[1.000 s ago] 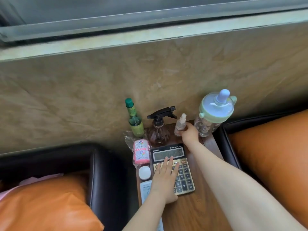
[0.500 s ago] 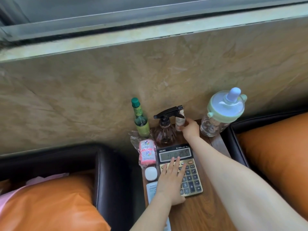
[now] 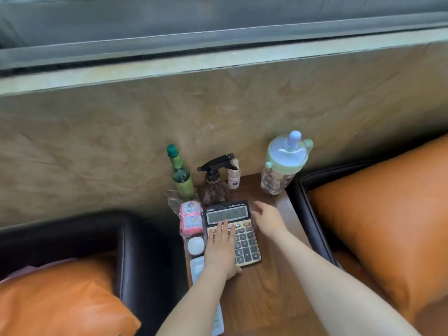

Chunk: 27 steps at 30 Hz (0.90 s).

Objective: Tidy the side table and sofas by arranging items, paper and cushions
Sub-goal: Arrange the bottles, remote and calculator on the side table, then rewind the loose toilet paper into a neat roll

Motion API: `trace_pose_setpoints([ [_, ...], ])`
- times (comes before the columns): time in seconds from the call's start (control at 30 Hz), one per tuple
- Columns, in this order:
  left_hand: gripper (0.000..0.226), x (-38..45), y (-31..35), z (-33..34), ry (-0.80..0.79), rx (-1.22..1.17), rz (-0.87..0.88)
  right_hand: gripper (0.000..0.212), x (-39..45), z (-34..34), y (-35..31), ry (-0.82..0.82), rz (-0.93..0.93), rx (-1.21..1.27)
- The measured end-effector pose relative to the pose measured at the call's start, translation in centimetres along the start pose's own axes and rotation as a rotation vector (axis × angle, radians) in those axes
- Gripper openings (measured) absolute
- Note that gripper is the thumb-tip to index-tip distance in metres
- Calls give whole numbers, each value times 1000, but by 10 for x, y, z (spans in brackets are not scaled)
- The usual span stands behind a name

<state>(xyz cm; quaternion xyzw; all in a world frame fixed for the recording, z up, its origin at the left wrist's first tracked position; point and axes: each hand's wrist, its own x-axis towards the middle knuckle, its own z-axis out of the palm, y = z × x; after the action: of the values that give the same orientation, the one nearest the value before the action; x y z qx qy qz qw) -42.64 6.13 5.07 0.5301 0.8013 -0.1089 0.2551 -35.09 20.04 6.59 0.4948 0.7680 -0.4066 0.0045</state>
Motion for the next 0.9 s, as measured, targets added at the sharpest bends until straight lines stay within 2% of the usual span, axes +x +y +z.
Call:
trace_pose_setpoints([
  [0.17, 82, -20, 18, -18, 56, 19, 10, 48, -42, -10, 19, -42, -18, -102],
  [0.37, 59, -60, 67, -33, 207, -6, -31, 50, -99, -42, 48, 5, -164, -271],
  [0.57, 60, -120, 154, -21, 256, -89, -116, 48, -180, -91, 102, 8, -244, -307],
  [0.7, 63, -155, 212, -14, 233, -116, -82, 51, -225, -109, 136, -20, -198, -265],
  [0.9, 64, -183, 252, -8, 222, -58, -14, 50, -276, -122, 172, -5, -106, -176],
])
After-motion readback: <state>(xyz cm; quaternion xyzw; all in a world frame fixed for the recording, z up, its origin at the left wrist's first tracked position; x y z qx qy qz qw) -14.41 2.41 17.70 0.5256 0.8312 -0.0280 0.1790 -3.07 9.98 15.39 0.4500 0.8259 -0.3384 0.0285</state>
